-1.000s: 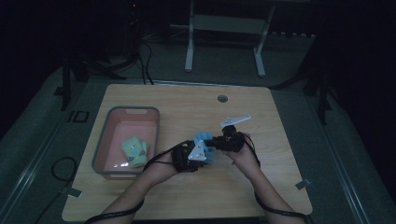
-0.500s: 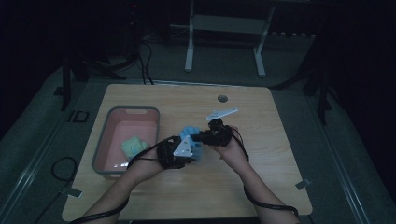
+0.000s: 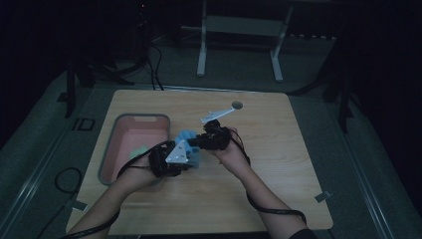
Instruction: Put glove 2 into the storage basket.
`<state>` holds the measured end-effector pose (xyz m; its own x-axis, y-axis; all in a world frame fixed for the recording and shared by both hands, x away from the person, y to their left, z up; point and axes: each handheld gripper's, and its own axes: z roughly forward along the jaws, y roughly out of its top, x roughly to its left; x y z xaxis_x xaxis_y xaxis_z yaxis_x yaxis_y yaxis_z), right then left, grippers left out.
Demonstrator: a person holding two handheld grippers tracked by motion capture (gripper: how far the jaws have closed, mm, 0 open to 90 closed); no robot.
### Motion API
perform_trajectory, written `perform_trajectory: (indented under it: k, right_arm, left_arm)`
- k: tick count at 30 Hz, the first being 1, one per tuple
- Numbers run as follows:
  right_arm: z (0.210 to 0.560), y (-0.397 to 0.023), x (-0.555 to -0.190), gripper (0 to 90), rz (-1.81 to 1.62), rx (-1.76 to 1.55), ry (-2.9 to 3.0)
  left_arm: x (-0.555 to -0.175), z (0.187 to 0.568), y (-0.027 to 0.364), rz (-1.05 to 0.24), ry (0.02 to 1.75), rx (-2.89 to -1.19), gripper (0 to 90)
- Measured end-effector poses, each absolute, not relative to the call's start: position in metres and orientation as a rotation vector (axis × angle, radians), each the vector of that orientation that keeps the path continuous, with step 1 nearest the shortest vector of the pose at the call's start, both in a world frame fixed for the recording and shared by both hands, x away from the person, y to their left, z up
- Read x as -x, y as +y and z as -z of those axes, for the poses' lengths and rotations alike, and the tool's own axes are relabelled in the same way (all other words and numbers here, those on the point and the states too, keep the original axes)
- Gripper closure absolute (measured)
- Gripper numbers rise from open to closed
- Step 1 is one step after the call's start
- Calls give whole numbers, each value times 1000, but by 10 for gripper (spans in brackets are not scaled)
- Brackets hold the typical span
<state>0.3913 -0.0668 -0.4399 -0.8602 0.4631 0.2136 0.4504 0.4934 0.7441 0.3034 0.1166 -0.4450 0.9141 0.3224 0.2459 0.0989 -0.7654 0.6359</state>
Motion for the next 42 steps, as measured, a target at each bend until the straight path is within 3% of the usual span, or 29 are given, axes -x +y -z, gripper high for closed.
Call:
perform_trajectory:
  k: [14,26,34,42]
  right_arm:
    - [435,-8,-396,794,-1375,-776,2719]
    - [451,49,-397,794,-1397,-757,2772]
    - [478,67,-404,794,-1322,-802,2835]
    - [491,75,-412,793,-1243,-824,2827]
  left_arm:
    - [-302,437,167,-477,397,-2475,759]
    - [-293,451,215,-465,535,-2485,759]
    - [-302,478,225,-387,593,-2507,757]
    - [-309,487,226,-407,621,-2536,755]
